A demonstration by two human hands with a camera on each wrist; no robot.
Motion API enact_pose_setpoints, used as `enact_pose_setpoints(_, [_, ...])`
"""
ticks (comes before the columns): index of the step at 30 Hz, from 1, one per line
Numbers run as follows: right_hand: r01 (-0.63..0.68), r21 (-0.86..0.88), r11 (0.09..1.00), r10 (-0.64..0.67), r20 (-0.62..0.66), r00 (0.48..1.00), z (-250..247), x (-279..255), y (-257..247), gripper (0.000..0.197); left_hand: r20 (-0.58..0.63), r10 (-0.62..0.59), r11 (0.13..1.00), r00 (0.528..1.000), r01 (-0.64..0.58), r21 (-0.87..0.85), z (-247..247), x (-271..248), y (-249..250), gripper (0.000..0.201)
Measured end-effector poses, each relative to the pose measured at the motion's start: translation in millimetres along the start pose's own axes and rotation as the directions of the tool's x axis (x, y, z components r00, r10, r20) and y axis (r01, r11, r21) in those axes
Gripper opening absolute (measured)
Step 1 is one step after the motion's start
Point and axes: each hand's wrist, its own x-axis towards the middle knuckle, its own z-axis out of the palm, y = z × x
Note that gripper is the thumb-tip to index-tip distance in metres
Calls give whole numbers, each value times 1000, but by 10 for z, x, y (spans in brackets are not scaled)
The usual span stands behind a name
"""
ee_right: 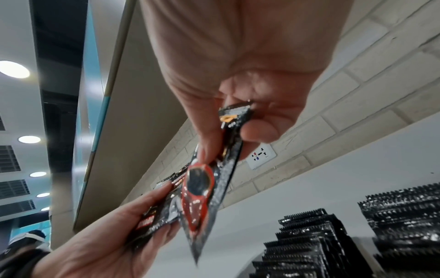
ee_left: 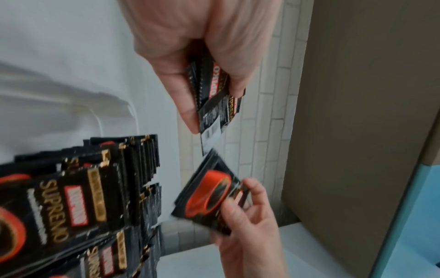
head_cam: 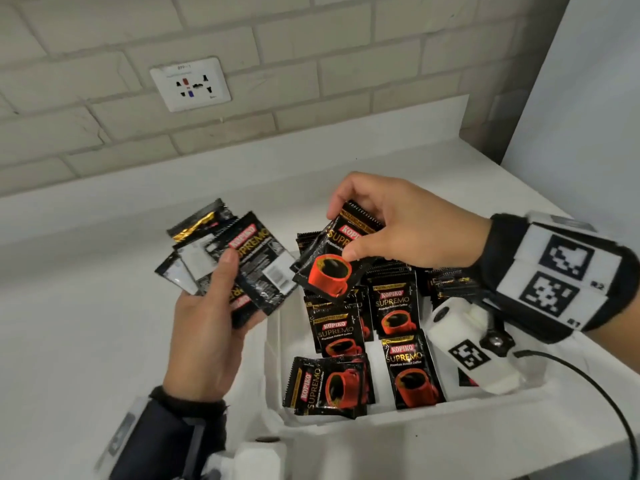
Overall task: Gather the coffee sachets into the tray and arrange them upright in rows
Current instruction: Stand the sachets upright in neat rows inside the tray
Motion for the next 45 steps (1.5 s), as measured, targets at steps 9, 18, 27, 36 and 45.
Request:
enact_pose_setpoints(9, [244,-672,699,85,417,905,401,13,55,24,-53,9,999,999,-11,-46,-155,49,76,19])
enact_pose_setpoints(18, [424,-803,419,37,482,875,776,93,274,36,-19,-19,999,1000,18,-43,-99,88,22,15])
enact_pose_setpoints(27, [464,-846,264,-91,457,885,876,148,269,24,4,-73,997,997,73,-24,-128,122,-4,21])
enact_pose_setpoints(36, [283,-785,551,-136,250,959,527,16,189,37,61,-149,989,987,150,-14,-100,109,-12,26])
enact_pose_setpoints(45, [-140,69,988,145,-84,986,121,-180,263,26,176,-226,974,958,223,36,274,3,-120,38])
